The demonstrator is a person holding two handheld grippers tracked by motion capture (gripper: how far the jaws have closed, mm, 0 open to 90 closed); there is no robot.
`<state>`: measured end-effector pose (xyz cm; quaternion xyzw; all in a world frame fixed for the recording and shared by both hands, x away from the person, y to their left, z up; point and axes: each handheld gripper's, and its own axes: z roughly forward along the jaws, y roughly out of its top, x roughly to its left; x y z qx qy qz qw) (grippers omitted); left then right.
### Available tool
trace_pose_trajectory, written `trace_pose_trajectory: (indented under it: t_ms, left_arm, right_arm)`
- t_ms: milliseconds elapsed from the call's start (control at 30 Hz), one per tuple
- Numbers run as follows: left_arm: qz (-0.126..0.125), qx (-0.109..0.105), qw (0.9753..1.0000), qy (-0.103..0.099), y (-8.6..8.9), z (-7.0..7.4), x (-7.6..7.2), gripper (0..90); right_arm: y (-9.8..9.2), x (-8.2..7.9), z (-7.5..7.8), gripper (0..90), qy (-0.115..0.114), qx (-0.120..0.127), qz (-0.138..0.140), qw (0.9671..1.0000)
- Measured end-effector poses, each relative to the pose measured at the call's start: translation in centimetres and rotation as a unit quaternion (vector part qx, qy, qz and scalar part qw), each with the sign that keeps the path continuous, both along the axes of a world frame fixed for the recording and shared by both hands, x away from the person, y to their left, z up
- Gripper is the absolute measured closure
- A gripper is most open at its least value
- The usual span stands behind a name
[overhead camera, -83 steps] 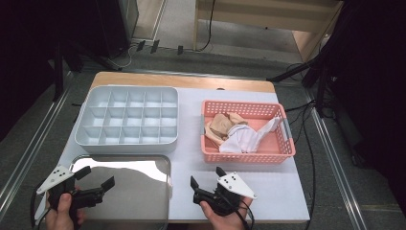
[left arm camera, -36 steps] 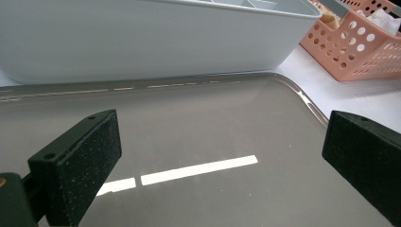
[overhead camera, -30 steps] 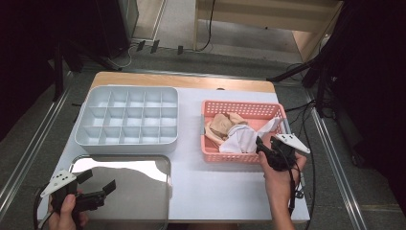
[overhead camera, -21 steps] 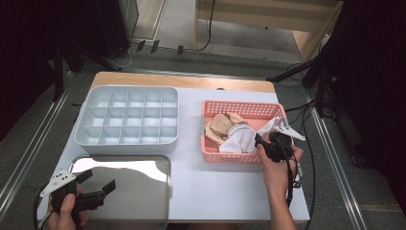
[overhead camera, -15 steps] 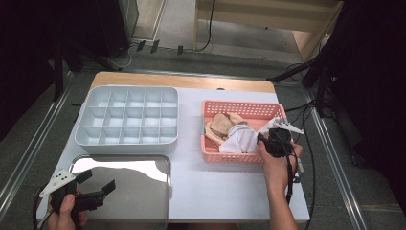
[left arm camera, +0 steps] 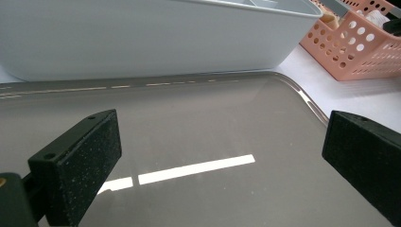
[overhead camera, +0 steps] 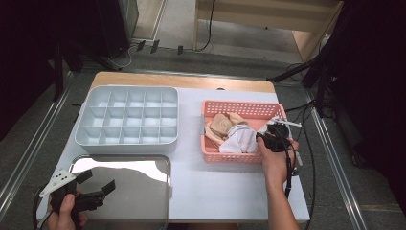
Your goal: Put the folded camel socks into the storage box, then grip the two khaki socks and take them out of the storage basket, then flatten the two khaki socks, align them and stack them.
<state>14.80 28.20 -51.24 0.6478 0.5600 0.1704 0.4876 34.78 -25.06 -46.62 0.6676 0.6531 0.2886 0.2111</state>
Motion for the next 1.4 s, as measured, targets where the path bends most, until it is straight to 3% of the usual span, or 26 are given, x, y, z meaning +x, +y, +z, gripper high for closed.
trace_pose_trajectory:
  t_ms: [133,267,400,567,633,900,1067,1100,1267,1400]
  left_arm:
    - [0.000,0.000,1.0000,0.001,0.0,0.0,0.0,0.0]
    - [0.001,-0.003,1.0000,0.001,0.1,0.0,0.0,0.0]
    - [0.002,-0.002,1.0000,0.000,0.2,-0.1,0.0,0.0]
    - [0.005,-0.003,1.0000,-0.003,0.1,0.0,0.0,0.0]
    - [0.003,-0.002,1.0000,-0.007,0.1,0.1,-0.1,0.0]
    - [0.004,-0.002,1.0000,-0.007,0.1,0.1,-0.1,0.0]
    - [0.004,-0.001,1.0000,-0.007,0.1,0.1,0.0,0.0]
    - [0.004,-0.001,1.0000,-0.007,0.1,0.1,0.0,0.0]
    - [0.004,-0.002,1.0000,-0.007,0.1,0.1,0.0,0.0]
    - [0.008,-0.003,0.9999,-0.006,0.3,0.0,-0.1,0.0]
  right_arm:
    - [-0.1,0.6,-0.4,60.1,0.020,-0.004,-0.002,0.9998]
    - [-0.6,0.8,-1.1,80.6,0.039,0.004,0.008,0.9992]
    - [-1.2,0.2,-0.5,87.6,0.008,0.022,0.013,0.9996]
    - [-1.1,-0.7,1.5,88.1,-0.036,0.007,0.021,0.9991]
    - [-1.0,-1.1,2.4,88.2,-0.061,0.004,0.028,0.9977]
    - [-0.6,-2.5,5.5,88.1,-0.129,0.017,0.039,0.9907]
    - [0.1,-2.9,6.9,88.1,-0.151,0.033,0.056,0.9864]
    - [0.3,-2.8,7.0,88.0,-0.153,0.046,0.064,0.9851]
    - [2.0,-2.1,6.5,88.0,-0.152,0.055,0.101,0.9817]
    - [3.4,-2.1,6.5,87.9,-0.165,0.075,0.122,0.9759]
